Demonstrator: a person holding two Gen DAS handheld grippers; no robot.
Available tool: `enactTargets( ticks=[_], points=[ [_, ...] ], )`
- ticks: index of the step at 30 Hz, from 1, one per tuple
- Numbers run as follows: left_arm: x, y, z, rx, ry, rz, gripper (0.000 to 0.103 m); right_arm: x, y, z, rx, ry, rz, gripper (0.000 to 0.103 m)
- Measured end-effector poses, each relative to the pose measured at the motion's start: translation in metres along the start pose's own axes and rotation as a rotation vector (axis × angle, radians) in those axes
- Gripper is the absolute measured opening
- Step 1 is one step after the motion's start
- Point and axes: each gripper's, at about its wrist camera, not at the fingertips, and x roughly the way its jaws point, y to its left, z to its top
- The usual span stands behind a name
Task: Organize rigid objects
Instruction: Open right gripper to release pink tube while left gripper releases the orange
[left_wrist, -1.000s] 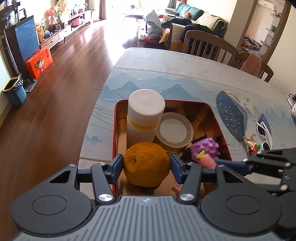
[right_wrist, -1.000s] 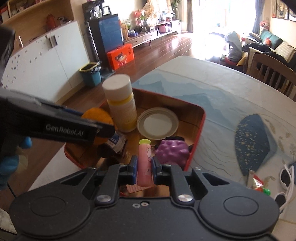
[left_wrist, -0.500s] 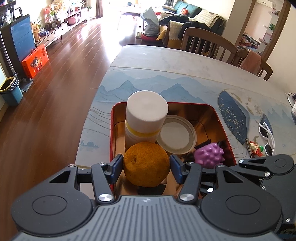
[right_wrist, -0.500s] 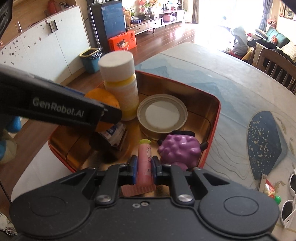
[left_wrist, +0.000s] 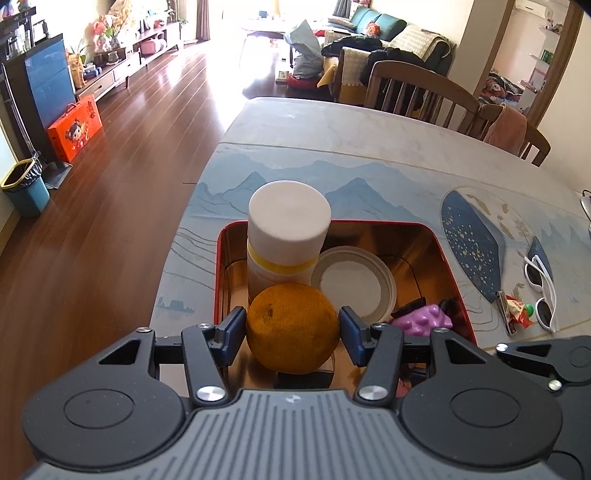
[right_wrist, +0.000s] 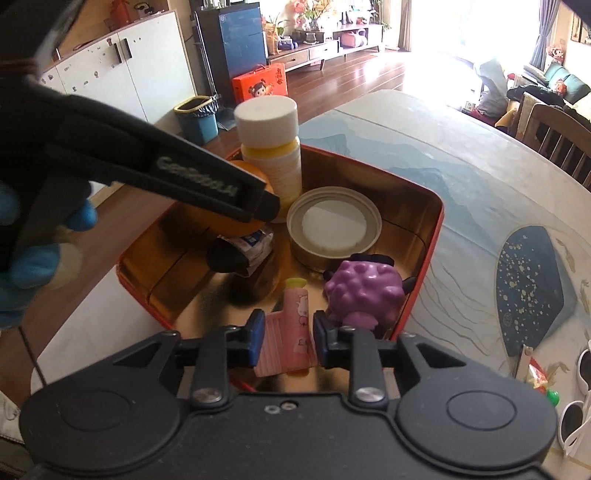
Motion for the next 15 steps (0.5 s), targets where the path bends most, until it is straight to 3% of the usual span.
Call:
enactTargets(
  ticks=[15],
  points=[
    [-0.002,-0.009,-0.005,-0.025,-0.009,0.035,0.054,-0.05,-0.021,-0.018,0.068,-0.097,0.035,0.048]
  ],
)
